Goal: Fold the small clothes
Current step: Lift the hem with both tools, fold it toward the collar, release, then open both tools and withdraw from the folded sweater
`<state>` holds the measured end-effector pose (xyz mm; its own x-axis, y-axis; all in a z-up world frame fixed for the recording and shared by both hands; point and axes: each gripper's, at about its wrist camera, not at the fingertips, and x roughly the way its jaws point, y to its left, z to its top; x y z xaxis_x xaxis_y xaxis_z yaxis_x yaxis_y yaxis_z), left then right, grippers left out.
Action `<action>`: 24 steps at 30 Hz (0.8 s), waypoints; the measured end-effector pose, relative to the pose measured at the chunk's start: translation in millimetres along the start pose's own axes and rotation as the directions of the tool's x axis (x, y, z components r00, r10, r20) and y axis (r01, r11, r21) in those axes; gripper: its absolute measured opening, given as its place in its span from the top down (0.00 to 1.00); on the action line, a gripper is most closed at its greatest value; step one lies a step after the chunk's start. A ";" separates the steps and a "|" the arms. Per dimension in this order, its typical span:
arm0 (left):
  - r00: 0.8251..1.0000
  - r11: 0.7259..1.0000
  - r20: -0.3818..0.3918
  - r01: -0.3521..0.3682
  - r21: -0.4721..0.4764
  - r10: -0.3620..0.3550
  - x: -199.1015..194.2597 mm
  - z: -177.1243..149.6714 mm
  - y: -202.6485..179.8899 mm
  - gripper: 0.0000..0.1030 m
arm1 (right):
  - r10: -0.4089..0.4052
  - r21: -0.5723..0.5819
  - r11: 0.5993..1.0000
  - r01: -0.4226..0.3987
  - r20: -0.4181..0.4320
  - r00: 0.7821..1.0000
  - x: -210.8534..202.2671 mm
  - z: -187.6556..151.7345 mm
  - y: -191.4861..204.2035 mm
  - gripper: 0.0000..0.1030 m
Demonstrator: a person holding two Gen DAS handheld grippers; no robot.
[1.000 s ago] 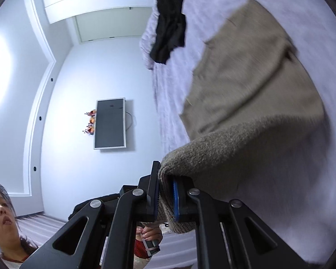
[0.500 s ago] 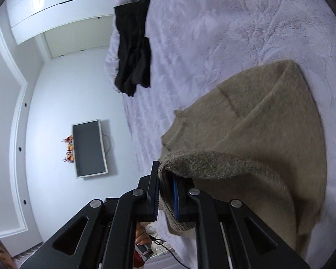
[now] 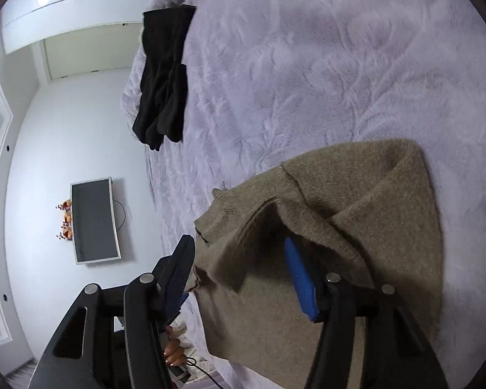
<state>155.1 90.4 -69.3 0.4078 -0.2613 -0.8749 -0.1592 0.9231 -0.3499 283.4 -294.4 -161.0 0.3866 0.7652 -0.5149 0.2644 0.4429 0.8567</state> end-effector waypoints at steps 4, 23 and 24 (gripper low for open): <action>0.998 0.998 -0.043 -0.032 0.058 0.035 2.5 -16.9 -2.1 0.19 | -0.091 -0.129 0.988 0.080 -0.080 0.993 1.7 -28.3 13.7 0.64; 0.978 0.977 0.054 -0.199 -0.075 0.203 38.2 46.1 19.0 0.19 | -0.322 -0.129 0.933 0.335 0.115 0.940 -0.5 15.6 7.3 0.45; 0.978 0.979 0.053 -0.200 -0.050 0.202 32.9 41.1 16.1 0.19 | -0.315 -0.136 0.935 0.328 0.106 0.943 -7.8 10.3 6.6 0.45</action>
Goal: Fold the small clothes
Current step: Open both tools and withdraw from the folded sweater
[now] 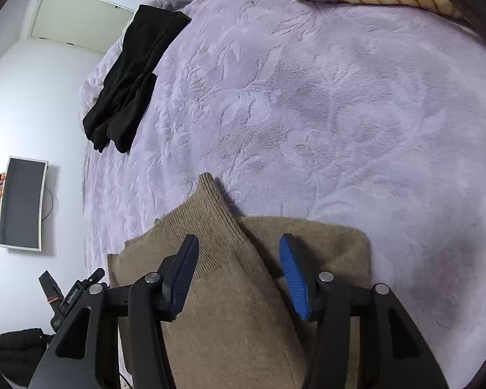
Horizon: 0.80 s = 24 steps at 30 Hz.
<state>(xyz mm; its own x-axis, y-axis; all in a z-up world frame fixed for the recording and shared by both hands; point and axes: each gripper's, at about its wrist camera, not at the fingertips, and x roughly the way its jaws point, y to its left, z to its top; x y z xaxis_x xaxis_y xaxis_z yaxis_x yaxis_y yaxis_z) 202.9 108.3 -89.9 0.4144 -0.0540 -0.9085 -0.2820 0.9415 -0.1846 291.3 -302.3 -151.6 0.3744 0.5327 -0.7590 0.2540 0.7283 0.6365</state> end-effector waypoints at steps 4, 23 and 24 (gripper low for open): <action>0.998 0.994 -0.068 0.018 0.106 -0.011 -18.8 -42.4 -4.2 0.19 | 0.005 -0.024 1.000 -0.006 -0.069 0.998 -18.2 -30.3 -14.8 0.45; 0.972 0.995 -0.222 0.091 0.038 -0.080 -69.9 -156.6 46.9 0.19 | -0.001 0.064 0.998 0.008 -0.117 0.993 -48.2 -91.3 -48.3 0.90; 0.971 0.994 -0.219 0.104 0.045 -0.092 -71.3 -157.7 46.2 0.19 | 0.048 0.060 0.997 -0.040 -0.124 0.991 -52.6 -97.9 -43.0 0.89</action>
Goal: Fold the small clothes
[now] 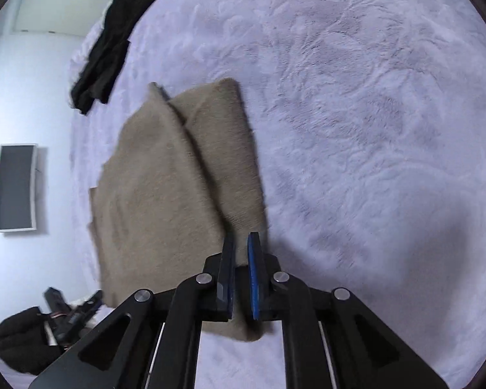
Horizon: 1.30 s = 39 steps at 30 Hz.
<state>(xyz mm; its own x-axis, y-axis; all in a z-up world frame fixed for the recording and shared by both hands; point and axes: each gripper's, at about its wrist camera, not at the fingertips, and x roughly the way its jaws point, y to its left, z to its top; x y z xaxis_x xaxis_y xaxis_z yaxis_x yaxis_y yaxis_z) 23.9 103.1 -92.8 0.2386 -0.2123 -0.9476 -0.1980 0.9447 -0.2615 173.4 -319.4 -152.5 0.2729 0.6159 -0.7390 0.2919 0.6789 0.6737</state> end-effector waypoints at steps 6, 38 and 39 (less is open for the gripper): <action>0.997 0.997 -0.014 0.076 0.022 -0.075 7.6 0.2 -3.4 0.34 | 0.154 0.016 0.988 -0.154 -0.136 0.979 36.7 -69.9 33.3 0.34; 1.000 0.999 -0.001 0.022 0.028 -0.022 3.1 -50.5 76.1 0.28 | 0.126 0.054 0.991 -0.120 -0.132 0.983 147.1 -161.1 126.5 0.32; 1.000 1.000 -0.002 0.024 0.017 -0.024 5.4 -52.7 79.6 0.28 | 0.149 0.060 0.988 -0.142 -0.154 0.977 163.4 -163.2 134.9 0.32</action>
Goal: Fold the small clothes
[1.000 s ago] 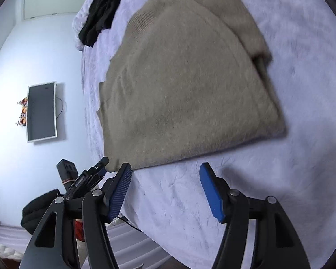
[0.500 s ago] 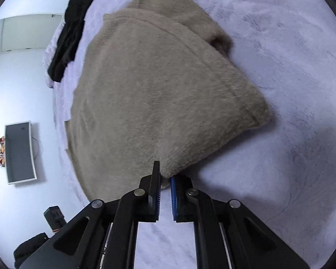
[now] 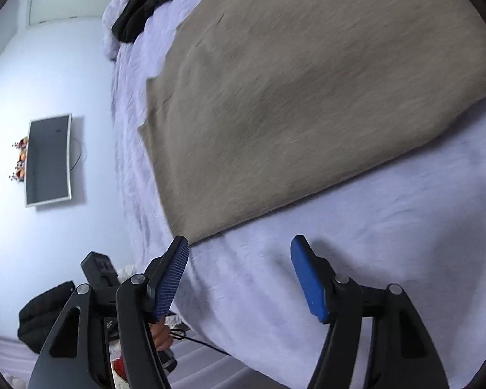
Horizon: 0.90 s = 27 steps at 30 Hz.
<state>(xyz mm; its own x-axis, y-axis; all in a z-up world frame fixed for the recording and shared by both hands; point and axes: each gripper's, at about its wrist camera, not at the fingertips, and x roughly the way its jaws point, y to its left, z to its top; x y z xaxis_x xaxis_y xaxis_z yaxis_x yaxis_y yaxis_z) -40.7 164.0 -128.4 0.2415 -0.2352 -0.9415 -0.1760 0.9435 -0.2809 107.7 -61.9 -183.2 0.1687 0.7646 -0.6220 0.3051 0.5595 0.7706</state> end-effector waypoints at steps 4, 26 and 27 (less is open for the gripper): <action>1.000 0.999 -0.002 0.017 -0.045 -0.017 7.6 -6.3 7.1 0.28 | 0.092 0.039 0.995 -0.090 -0.062 0.994 55.6 5.3 16.1 0.33; 1.000 0.998 0.010 -0.002 -0.058 0.002 -16.3 -16.8 8.7 0.28 | -0.140 -0.109 0.987 0.118 -0.215 0.967 123.4 -11.5 51.2 0.91; 1.000 0.998 0.008 -0.002 -0.061 0.003 -16.4 -16.3 7.3 0.28 | -0.177 -0.152 0.978 0.144 -0.228 0.958 122.8 -16.6 56.8 0.91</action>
<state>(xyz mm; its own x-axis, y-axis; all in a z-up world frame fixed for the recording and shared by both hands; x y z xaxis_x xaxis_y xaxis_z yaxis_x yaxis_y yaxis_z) -61.5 171.0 -118.0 0.2488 -0.2307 -0.9407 -0.2348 0.9279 -0.2897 130.3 69.1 -213.6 -0.1061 0.7062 -0.7000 0.1803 0.7060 0.6849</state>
